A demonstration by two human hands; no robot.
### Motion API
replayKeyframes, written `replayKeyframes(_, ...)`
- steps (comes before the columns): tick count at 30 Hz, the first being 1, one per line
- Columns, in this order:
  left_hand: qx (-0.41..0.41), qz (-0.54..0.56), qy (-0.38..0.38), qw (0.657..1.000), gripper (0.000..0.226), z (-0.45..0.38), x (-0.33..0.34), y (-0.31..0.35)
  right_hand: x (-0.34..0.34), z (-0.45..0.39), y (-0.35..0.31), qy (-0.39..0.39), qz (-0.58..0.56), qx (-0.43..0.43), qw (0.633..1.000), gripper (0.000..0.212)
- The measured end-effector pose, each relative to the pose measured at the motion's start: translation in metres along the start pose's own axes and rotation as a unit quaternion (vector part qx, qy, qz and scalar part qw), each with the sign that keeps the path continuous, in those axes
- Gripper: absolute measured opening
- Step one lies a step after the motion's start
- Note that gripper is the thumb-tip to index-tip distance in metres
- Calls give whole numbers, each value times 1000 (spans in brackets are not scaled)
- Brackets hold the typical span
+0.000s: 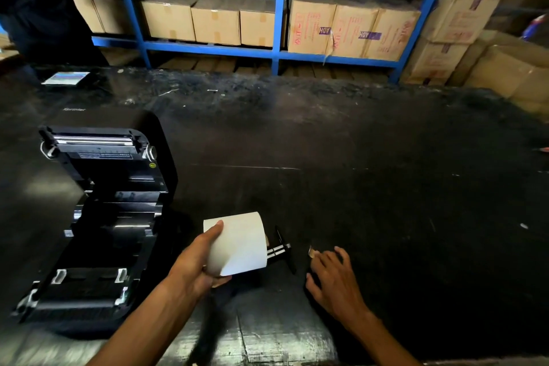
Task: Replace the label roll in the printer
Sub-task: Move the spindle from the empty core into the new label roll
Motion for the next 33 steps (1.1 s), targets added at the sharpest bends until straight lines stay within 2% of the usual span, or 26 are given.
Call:
replayKeyframes(4, 6, 6, -2, 1000, 16, -1, -2, 5, -12, -11, 5, 19, -119, 65, 991, 13)
replayKeyframes(6, 12, 8, -4, 1000, 16, -1, -2, 7, -9, -25, 0, -6, -185, 105, 977, 29)
replayKeyframes(8, 18, 11, -4, 1000, 15, 1, -3, 10, 3, -41, -8, -63, -196, 145, 968, 47)
replayKeyframes(10, 21, 15, -5, 1000, 15, 3, -5, 13, 10, -51, -15, -91, -181, 162, 966, 46)
replayKeyframes(12, 26, 23, -7, 999, 16, 6, -9, 17, 12, -55, -16, -93, -218, 171, 956, 33)
replayKeyframes(13, 29, 28, -7, 999, 16, 8, -12, 19, 11, -55, -14, -80, -279, 170, 942, 26)
replayKeyframes(16, 45, 35, -8, 998, 17, 13, -16, 30, 2, -49, -7, -47, -481, 163, 860, 15)
replayKeyframes(19, 66, 46, -17, 997, 18, 17, -20, 40, -26, -51, 17, 4, -497, 177, 850, 9)
replayKeyframes(21, 76, 55, -30, 995, 17, 18, -20, 46, -51, -53, 39, 68, -513, 193, 834, 7)
replayKeyframes(24, 89, 63, -43, 993, 20, 19, -18, 53, -75, -53, 57, 134, -576, 217, 777, 8)
replayKeyframes(25, 91, 63, -46, 993, 20, 19, -16, 55, -78, -53, 55, 144, -603, 217, 754, 8)
replayKeyframes(27, 94, 64, -53, 992, 19, 19, -12, 57, -79, -56, 43, 145, -635, 208, 730, 10)
replayKeyframes(30, 99, 66, -61, 991, 20, 21, -7, 57, -79, -57, 21, 132, -635, 192, 737, 6)
replayKeyframes(33, 115, 47, -56, 991, 31, 27, -3, 60, -93, -49, 14, 171, -601, 167, 763, 13)
Point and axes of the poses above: each hand's wrist, its own z-axis away from the middle knuckle, its own x-axis out of the palm, y = z × x, the point moved 9 cm from there along -z, towards the middle knuckle, and after that the axes turned 15 degrees about -y, right-handed, at the moved point
